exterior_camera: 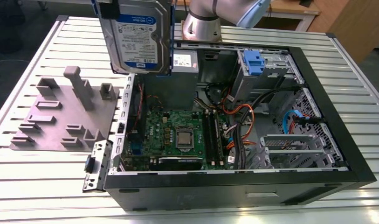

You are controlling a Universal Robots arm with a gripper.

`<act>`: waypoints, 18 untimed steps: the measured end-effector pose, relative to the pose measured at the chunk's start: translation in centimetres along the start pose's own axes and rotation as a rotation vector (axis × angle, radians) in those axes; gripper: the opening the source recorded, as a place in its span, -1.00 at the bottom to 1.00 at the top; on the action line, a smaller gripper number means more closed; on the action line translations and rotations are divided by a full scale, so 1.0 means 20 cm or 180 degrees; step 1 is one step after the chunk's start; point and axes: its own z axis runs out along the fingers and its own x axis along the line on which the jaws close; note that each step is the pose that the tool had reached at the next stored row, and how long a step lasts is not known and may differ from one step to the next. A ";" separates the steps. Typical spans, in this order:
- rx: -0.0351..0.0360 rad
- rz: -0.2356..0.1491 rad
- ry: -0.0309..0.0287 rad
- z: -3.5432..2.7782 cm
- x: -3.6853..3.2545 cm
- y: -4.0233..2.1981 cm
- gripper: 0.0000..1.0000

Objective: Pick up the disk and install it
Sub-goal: 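Pick up the disk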

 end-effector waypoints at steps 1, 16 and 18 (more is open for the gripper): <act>0.0000 0.0000 0.0000 0.000 -0.001 -0.014 -0.27; 0.0000 0.0001 0.0000 0.002 0.035 -0.081 -0.27; 0.0000 0.0001 0.0000 0.003 0.049 -0.084 -0.27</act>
